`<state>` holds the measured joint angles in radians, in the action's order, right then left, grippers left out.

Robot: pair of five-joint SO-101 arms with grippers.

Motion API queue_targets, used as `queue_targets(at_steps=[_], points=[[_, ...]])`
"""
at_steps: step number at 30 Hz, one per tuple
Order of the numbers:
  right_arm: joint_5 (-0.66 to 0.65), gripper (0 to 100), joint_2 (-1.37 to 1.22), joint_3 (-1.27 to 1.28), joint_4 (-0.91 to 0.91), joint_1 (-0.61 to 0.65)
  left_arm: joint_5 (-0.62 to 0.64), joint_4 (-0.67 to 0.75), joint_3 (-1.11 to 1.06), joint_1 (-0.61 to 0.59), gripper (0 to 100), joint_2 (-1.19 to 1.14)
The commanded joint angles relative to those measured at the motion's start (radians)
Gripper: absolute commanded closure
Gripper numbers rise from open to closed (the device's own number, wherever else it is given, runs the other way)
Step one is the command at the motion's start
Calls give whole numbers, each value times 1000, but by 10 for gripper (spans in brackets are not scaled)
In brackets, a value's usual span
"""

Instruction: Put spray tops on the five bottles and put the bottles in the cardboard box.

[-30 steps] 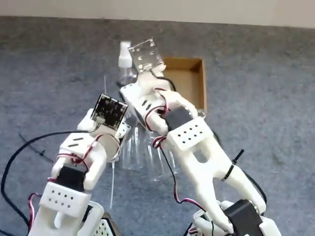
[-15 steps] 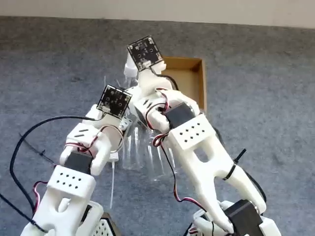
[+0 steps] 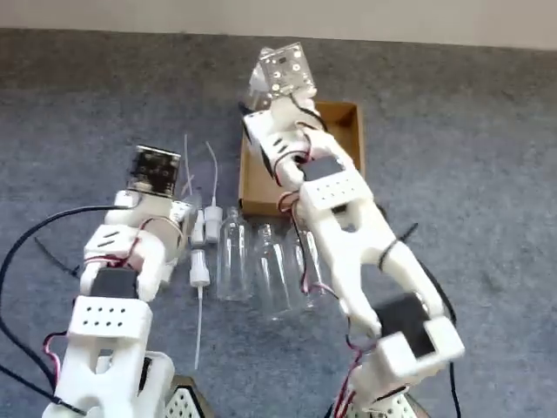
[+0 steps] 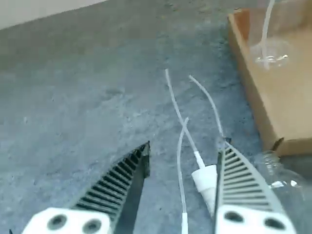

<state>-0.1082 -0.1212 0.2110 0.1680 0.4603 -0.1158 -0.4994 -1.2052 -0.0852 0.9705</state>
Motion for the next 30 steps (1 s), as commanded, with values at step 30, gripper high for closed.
queue_targets(at_steps=[30], points=[[-6,993,-374,-349,-71,-87,46,29,4,-39,794,-2]])
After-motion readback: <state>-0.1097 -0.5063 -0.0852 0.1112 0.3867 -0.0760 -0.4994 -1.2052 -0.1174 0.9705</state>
